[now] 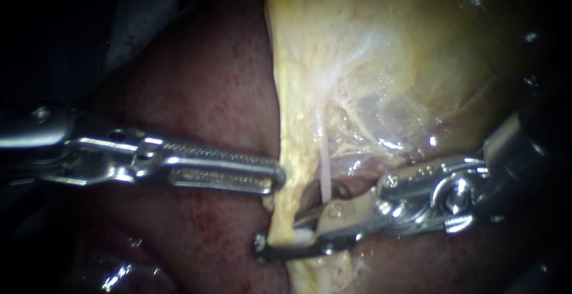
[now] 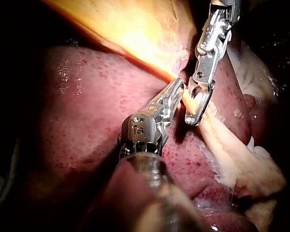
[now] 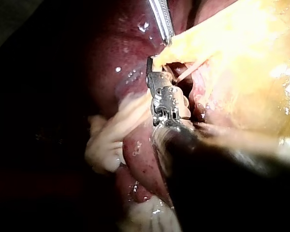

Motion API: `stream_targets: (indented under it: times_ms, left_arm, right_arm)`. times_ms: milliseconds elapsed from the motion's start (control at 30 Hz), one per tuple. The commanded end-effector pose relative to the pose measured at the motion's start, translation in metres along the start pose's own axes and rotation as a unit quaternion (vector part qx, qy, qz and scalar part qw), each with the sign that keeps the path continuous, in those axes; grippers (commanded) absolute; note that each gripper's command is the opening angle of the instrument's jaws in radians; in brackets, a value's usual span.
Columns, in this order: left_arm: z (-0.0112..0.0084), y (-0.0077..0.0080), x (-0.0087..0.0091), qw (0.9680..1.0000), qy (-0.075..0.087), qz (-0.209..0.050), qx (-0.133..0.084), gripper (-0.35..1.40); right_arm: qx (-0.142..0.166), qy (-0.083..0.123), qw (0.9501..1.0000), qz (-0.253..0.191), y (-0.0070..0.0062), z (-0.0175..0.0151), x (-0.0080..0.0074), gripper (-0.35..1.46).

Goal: Clipping first clip left tube

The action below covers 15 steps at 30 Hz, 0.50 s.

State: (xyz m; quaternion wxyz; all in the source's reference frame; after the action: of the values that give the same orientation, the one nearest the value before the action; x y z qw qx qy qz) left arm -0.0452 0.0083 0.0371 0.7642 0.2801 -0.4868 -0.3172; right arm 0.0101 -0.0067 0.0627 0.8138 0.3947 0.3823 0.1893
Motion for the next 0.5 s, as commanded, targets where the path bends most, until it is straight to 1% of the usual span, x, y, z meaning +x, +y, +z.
stream_targets:
  times_ms: [33, 500]
  left_arm:
    - [0.0000, 0.0000, 0.0000, 1.0000, 0.000, 0.000, 0.000, -0.13]
    - [0.0001, 0.0001, 0.0001, 1.0000, 0.000, 0.000, 0.000, -0.13]
  right_arm:
    - [0.000, 0.000, 1.0000, -0.001, 0.0000, 0.0000, 0.0000, -0.23]
    - [0.000, 0.000, 1.0000, -0.002, 0.0000, 0.0001, -0.0001, -0.23]
